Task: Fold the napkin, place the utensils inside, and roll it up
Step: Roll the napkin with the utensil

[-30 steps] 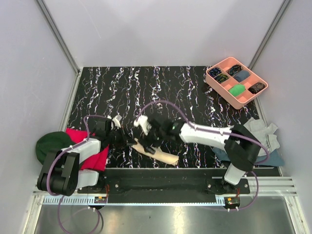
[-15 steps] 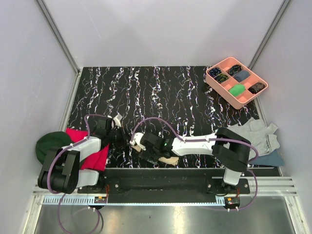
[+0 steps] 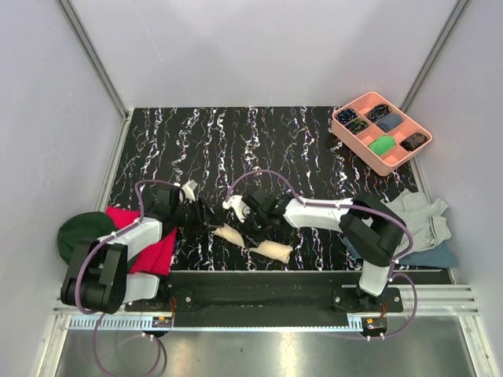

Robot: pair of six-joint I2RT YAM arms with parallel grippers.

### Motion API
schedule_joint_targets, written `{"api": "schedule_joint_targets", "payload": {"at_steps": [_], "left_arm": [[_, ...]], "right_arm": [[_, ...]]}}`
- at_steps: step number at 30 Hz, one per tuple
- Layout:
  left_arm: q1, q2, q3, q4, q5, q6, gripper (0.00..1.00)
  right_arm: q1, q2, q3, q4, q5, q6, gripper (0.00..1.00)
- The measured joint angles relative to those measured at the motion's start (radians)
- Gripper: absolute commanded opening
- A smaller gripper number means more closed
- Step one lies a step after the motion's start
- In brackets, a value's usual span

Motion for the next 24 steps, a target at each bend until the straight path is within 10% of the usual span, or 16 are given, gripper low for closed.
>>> {"api": "schedule_joint_targets", "payload": {"at_steps": [12,24], "left_arm": [[0.000,-0.051,0.014,-0.006,0.001,0.013,0.46],[0.000,-0.018,0.007,0.027,0.021,0.007,0.44]], "right_arm": [[-0.181,0.171,0.076,-0.034,-0.558,0.054,0.37],[-0.251,0.307,0.153,-0.076,-0.787,0.073,0.40]]}}
